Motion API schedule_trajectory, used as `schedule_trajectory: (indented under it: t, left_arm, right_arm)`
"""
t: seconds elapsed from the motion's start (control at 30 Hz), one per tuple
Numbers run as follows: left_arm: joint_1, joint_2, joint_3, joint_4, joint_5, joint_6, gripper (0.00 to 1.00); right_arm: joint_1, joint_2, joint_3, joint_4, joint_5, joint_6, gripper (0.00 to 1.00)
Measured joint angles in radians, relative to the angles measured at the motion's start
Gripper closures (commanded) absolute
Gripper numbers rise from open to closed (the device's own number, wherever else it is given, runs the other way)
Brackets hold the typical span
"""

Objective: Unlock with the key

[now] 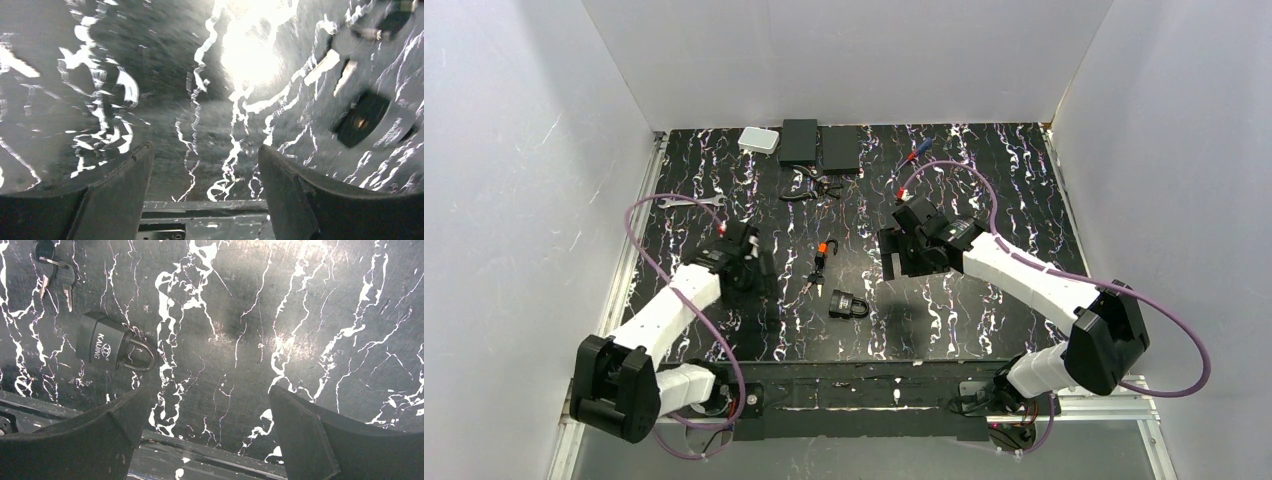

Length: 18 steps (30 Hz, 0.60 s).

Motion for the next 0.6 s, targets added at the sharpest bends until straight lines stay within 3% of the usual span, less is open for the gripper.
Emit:
schedule_trajectory:
  t: [0.3, 0.6]
  left_arm:
    - [0.402, 0.113, 0.041, -0.021, -0.067, 0.015, 0.23]
    - [0.539, 0.335, 0.168, 0.017, -0.071, 0.03, 0.31]
  right_arm:
    - [0.012, -0.052, -0.039, -0.027, 0.029, 0.044, 0.02]
    - [0.014, -0.09, -0.045, -0.069, 0.063, 0.047, 0.02]
